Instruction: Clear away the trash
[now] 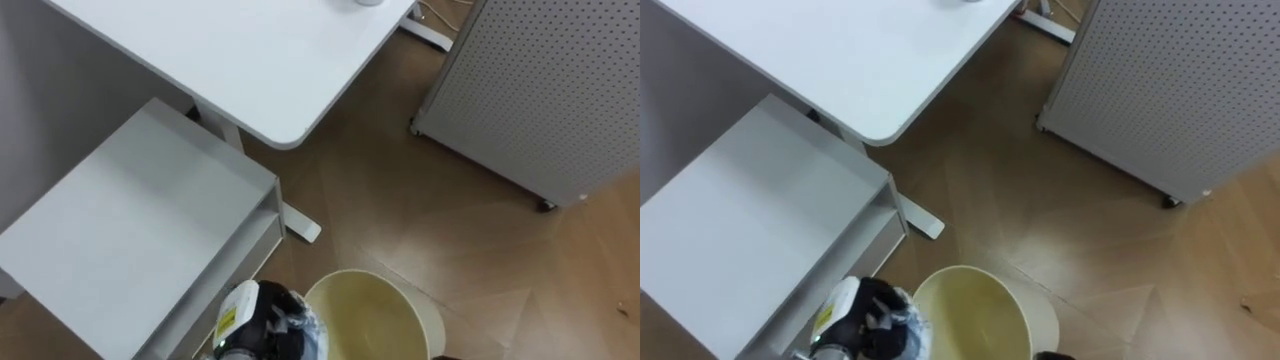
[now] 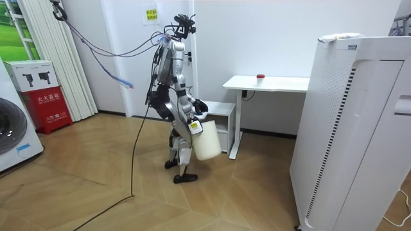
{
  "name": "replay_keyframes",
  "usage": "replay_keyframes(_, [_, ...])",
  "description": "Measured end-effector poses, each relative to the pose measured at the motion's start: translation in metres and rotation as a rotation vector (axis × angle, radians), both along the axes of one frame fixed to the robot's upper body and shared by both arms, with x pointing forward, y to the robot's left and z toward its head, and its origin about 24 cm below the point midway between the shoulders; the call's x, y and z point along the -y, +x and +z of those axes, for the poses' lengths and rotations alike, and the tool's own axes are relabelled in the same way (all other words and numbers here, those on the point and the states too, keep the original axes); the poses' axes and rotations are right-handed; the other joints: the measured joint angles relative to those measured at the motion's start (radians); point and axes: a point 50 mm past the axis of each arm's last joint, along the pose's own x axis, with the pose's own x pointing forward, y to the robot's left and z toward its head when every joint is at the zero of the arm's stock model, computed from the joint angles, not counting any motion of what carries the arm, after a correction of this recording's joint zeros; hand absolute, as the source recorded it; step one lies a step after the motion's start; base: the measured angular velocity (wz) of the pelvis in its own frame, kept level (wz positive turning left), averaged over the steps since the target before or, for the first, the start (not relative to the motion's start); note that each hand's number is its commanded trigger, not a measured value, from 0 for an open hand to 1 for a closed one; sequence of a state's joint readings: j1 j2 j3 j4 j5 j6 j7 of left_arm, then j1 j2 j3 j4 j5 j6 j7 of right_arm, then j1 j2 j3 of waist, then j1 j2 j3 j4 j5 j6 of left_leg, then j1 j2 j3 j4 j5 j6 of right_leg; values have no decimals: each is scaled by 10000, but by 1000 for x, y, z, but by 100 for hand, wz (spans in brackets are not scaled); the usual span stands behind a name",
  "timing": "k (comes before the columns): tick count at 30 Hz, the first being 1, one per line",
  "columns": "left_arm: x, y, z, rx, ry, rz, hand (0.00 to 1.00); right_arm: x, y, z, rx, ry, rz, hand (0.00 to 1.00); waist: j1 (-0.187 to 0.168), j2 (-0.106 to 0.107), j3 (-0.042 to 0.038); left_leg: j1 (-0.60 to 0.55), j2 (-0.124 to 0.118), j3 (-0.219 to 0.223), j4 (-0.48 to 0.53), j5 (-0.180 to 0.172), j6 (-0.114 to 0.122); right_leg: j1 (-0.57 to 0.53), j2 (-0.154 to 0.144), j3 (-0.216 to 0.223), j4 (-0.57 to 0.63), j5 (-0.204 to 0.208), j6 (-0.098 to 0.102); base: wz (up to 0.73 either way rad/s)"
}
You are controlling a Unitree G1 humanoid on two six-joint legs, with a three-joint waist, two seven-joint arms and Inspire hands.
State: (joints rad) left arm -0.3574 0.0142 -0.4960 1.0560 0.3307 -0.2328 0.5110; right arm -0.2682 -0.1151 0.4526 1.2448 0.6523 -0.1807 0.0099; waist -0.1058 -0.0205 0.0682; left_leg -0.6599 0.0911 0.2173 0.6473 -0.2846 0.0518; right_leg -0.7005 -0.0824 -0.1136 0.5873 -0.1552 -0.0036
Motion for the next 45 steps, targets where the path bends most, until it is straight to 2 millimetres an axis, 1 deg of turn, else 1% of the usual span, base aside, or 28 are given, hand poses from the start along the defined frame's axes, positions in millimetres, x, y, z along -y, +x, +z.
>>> replay_keyframes(1, [1, 0, 0, -5, -2, -52, 78, -1, -1, -1, -29, 38, 53, 100, -11, -13, -8, 42, 0, -2, -11, 0, 1, 45, -2, -4, -5, 1, 2, 0])
replay_keyframes(2, [4, -1, 0, -11, 18, -158, 67, -1, -4, -2, -94, 72, 210, 100, -11, -56, -37, 120, -1, -2, -39, 1, 2, 103, -14, 3, -22, 0, 8, 0])
replay_keyframes(3, [6, -1, 0, -30, -22, -202, 4, -2, -6, -3, -146, 79, 369, 100, -14, -80, -52, 173, 2, -1, -43, 0, 3, 154, -18, 1, -54, -2, 13, 0])
replay_keyframes(4, [7, -2, 0, -58, -50, -230, 0, -3, -6, -3, -171, 93, 415, 100, -17, -81, -52, 201, 2, -1, -45, 0, 3, 195, -13, -2, -81, -1, 15, 0])
replay_keyframes(9, [13, -5, -3, -291, -99, -610, 0, -7, -9, -5, -296, 344, 638, 100, -10, -83, -52, 403, 6, 1, -74, -4, 11, 421, -5, 10, -173, 39, 53, 0])
replay_keyframes(16, [20, -11, -7, -643, 20, -1295, 0, -9, -10, -6, -334, 458, 788, 100, -14, -82, -48, 393, -6, 8, -125, -2, 18, 378, -35, -13, -189, 43, 60, 0])
replay_keyframes(19, [24, -14, -8, -579, 461, -1863, 0, -10, -10, -6, -345, 484, 848, 100, -20, -75, -45, 398, -5, 28, -214, 8, 18, 381, -33, -42, -271, 45, 56, 0])
replay_keyframes(23, [29, -20, -14, -662, 1482, -2978, 0, -10, -10, -6, -359, 517, 834, 100, -106, -62, -37, 422, -7, 94, -401, 29, 25, 386, -11, -12, -360, 48, 57, 0])
replay_keyframes(27, [34, -27, -19, -858, 2282, -3874, 0, -12, -8, -5, -390, 534, 988, 100, -323, 1, -7, 456, -15, 165, -542, 29, 25, 363, -14, -4, -422, 41, 68, -2])
replay_keyframes(31, [35, -31, -24, -1191, 2885, -4586, 0, -12, -7, -5, -422, 626, 1048, 100, -354, 24, -2, 459, -7, 190, -632, 27, 21, 336, 9, -3, -507, 42, 67, -2])
replay_keyframes(33, [35, -34, -27, -1525, 3210, -4902, 0, -12, -4, -4, -378, 628, 1120, 100, -355, 52, 16, 443, -15, 240, -646, 26, 20, 272, -22, -25, -491, 42, 66, -5])
replay_keyframes(38, [34, -37, -32, -2100, 3429, -5253, 0, -14, -2, -3, -309, 751, 1290, 100, -357, 97, 29, 439, -10, 316, -698, 25, 19, 190, -42, -40, -447, 47, 59, -5])
replay_keyframes(40, [35, -38, -32, -2165, 3442, -5366, 0, -14, -1, -2, -309, 702, 1394, 100, -356, 130, 23, 437, -10, 319, -713, 25, 19, 197, -39, -40, -474, 52, 50, 0])
replay_keyframes(42, [35, -37, -31, -2144, 3420, -5350, 0, -13, -1, -2, -308, 667, 1436, 100, -339, 162, 9, 462, -11, 332, -723, 25, 19, 235, -38, -34, -496, 54, 48, 0])
replay_keyframes(44, [35, -34, -30, -2089, 3423, -5334, 0, -12, -2, -3, -366, 649, 1356, 100, -297, 170, 12, 526, -16, 343, -753, 27, 19, 289, -39, -23, -502, 54, 49, 0])
replay_keyframes(45, [35, -34, -30, -2107, 3322, -5222, 0, -11, -2, -3, -398, 619, 1336, 100, -288, 208, 17, 625, -13, 348, -773, 27, 19, 383, -39, -26, -529, 54, 49, 0])
